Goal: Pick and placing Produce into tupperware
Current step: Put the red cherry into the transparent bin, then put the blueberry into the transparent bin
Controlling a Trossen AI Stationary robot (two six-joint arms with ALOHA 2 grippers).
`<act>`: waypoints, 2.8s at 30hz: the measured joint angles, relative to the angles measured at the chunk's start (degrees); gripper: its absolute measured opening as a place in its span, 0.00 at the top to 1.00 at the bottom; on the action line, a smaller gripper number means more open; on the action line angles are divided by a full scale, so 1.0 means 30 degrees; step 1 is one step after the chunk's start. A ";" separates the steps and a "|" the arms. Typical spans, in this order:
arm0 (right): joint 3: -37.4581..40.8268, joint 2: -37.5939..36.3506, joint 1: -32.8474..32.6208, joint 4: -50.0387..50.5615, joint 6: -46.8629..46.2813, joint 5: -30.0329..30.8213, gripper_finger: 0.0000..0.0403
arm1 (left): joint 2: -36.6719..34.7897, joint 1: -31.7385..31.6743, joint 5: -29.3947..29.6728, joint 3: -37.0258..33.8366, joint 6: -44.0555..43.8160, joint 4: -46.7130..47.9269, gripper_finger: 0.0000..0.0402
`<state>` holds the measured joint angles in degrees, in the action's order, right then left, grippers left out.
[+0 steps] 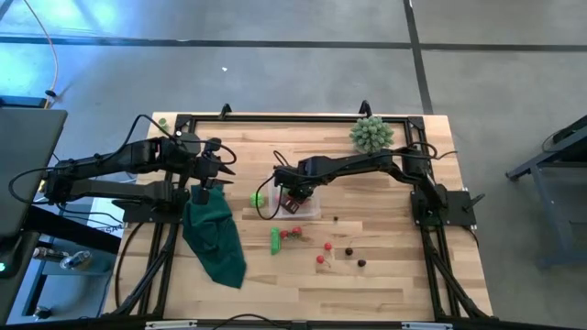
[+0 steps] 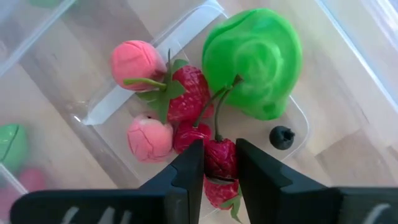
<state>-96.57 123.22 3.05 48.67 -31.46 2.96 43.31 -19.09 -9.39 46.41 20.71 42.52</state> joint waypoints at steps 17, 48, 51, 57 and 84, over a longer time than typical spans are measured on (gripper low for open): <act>-0.0392 -0.0442 -0.0022 -0.0023 0.0306 0.0022 0.70 | 0.0000 0.0000 0.0000 0.0000 0.0000 0.0000 0.74; 1.0150 -1.2252 -0.4555 -0.0747 -0.5846 0.2850 0.71 | 0.0000 0.0000 0.0000 -0.0005 -0.0004 0.0000 0.74; 1.2417 -1.3728 -0.4999 -0.1815 -0.6718 0.1783 0.71 | 0.0000 0.0000 0.0000 -0.0001 0.0000 0.0000 0.74; 1.5210 -1.4585 -0.5297 -0.3646 -0.5527 0.1683 0.71 | 0.0007 0.0000 0.0000 -0.0001 -0.0006 0.0000 0.74; 2.3904 -1.4570 -0.5275 -1.8503 0.6621 0.2454 0.71 | 0.0006 0.0000 0.0000 -0.0001 -0.0005 0.0000 0.74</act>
<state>-24.86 79.51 -12.78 -6.84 -11.60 10.32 43.33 -19.09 -9.39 46.41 20.69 42.52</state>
